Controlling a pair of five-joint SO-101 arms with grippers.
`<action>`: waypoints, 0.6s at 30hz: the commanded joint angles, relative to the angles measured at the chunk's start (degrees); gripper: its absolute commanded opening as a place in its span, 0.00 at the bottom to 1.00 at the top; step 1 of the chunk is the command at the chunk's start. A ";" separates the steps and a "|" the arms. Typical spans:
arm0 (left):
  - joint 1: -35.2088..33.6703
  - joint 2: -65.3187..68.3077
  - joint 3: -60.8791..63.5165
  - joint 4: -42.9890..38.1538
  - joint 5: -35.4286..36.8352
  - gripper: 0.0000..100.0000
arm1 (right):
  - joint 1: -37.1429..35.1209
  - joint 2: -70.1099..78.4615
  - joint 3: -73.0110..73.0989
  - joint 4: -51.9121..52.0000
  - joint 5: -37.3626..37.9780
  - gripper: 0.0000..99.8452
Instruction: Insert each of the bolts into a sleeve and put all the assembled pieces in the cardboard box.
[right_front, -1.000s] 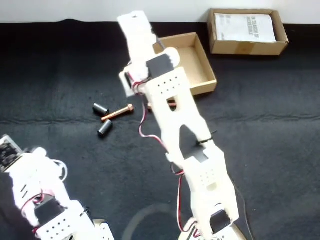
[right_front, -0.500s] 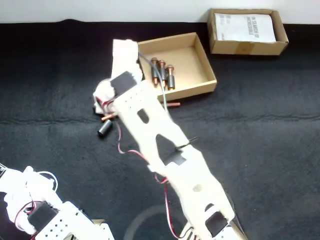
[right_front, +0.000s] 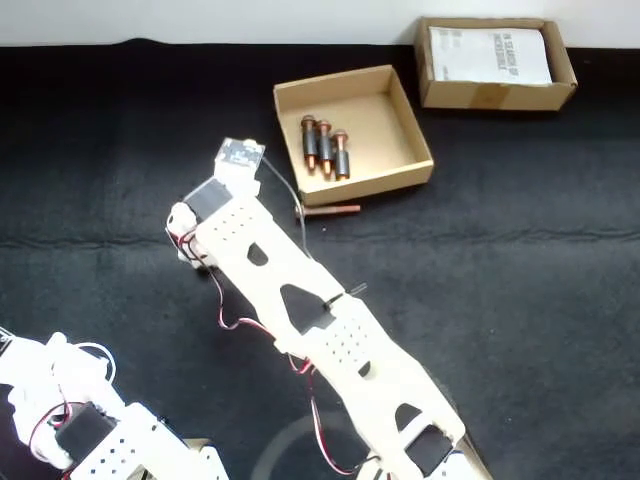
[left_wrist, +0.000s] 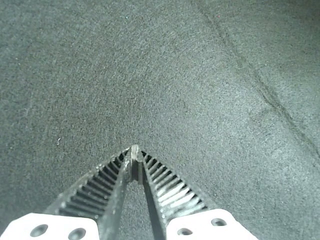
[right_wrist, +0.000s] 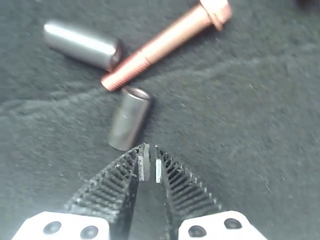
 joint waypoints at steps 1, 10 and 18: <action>0.04 -0.75 1.01 0.26 -0.26 0.01 | -0.22 -0.92 -2.24 -2.42 2.81 0.02; 0.04 -0.75 1.01 0.09 -0.26 0.01 | -0.66 -0.40 -5.93 -5.14 5.01 0.10; 0.04 -0.75 1.01 0.26 -0.26 0.01 | -0.75 -0.13 -5.76 -5.23 4.57 0.14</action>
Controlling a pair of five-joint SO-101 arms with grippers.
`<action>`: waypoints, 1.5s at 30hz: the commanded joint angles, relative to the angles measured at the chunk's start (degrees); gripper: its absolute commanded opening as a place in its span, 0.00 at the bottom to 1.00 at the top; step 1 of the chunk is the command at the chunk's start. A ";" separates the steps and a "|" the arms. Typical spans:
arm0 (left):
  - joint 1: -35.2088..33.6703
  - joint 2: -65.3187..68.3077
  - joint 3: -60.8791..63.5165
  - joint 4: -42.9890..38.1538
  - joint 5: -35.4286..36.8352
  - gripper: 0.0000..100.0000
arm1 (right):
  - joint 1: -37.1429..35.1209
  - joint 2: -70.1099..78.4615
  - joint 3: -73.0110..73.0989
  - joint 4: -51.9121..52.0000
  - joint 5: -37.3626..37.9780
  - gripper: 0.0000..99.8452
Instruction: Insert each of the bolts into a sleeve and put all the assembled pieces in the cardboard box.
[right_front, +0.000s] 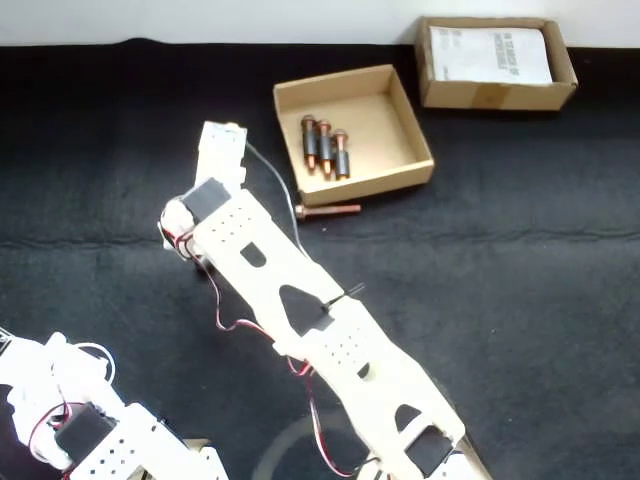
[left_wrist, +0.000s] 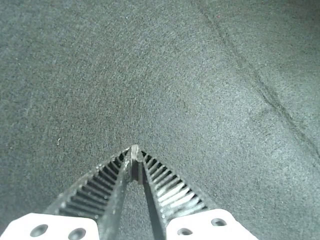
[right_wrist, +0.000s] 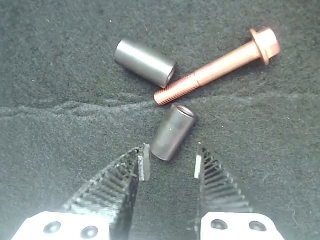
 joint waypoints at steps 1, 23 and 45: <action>0.04 -0.75 1.01 0.26 -0.26 0.01 | -0.13 0.13 -2.24 -1.27 0.18 0.14; 0.04 -0.75 1.01 0.26 -0.26 0.01 | 1.19 8.31 -2.77 -10.33 0.09 0.01; 0.04 -0.75 1.01 0.26 -0.26 0.01 | 7.08 -0.04 -33.71 11.30 16.97 0.01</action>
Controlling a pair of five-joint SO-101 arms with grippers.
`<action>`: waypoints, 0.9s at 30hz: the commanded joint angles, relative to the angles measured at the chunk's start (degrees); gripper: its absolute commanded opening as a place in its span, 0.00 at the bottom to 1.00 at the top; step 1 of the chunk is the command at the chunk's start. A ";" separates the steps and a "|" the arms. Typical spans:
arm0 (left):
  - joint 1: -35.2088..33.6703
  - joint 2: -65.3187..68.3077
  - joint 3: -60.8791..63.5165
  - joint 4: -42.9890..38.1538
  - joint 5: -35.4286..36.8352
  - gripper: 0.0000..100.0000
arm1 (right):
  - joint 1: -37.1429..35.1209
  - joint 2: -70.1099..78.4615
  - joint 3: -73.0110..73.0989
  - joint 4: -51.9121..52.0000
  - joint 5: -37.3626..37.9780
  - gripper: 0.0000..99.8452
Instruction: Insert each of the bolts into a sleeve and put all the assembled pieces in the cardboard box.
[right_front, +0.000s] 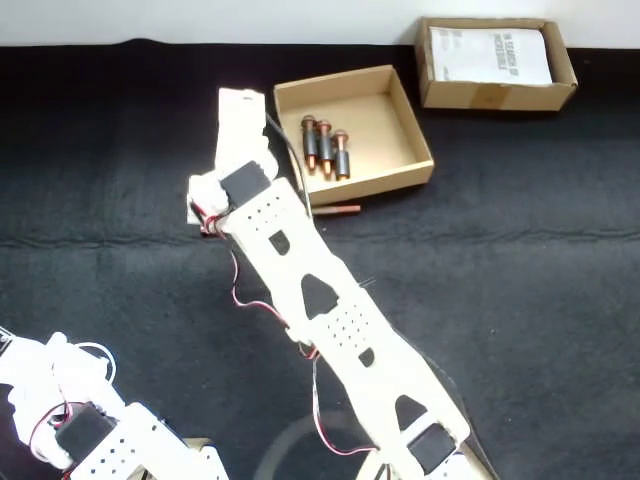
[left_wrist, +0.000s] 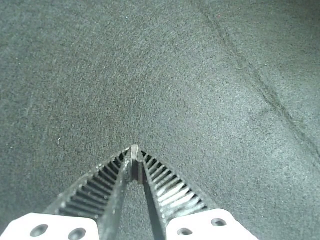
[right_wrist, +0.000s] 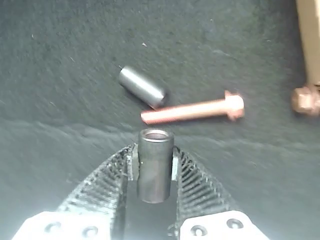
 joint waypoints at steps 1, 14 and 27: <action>0.04 -0.75 1.01 0.26 -0.26 0.01 | 2.33 -10.33 -7.60 1.36 4.92 0.01; 0.04 -0.75 1.01 0.35 -0.26 0.01 | 7.96 -37.41 -7.16 1.54 11.08 0.01; 1.19 -0.66 1.01 1.58 -0.26 0.01 | 7.78 -68.18 19.30 1.54 14.42 0.01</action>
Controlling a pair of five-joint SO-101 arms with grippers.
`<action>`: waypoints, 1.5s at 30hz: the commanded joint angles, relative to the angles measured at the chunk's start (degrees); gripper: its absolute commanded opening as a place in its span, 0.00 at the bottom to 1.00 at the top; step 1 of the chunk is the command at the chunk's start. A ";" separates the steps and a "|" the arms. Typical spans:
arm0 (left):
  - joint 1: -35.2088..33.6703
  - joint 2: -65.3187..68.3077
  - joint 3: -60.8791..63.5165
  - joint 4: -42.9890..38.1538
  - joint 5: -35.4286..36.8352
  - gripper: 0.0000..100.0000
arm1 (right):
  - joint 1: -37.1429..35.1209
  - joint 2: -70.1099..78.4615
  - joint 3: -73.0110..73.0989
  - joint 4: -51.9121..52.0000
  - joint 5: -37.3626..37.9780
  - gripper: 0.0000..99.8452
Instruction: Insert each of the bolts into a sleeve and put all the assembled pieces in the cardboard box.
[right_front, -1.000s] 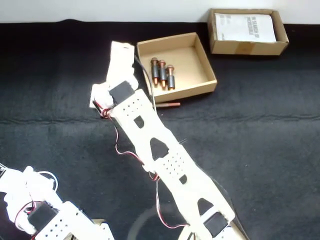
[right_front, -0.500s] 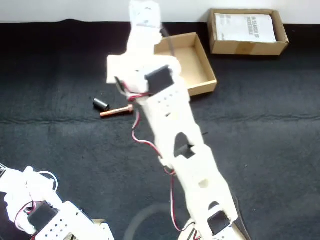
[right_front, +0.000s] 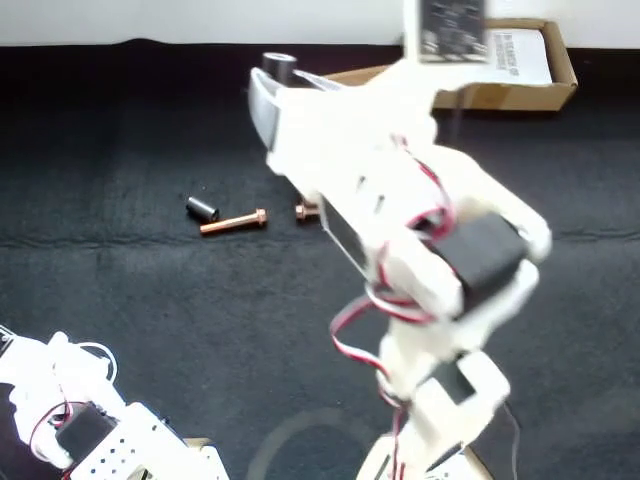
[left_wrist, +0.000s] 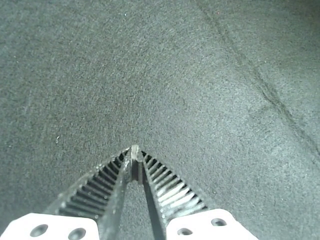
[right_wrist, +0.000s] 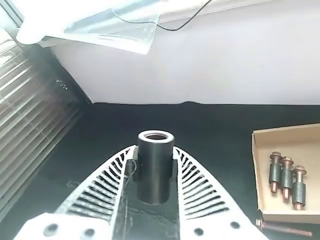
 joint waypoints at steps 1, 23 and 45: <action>0.92 -0.66 1.01 1.23 -0.26 0.01 | 0.40 -13.49 15.25 0.66 0.70 0.01; 8.84 -0.66 0.57 8.53 -8.44 0.01 | 14.55 -68.97 109.32 -2.33 0.88 0.01; 41.10 13.41 -27.82 19.60 -13.80 0.01 | 48.75 -89.89 167.60 -64.40 12.22 0.01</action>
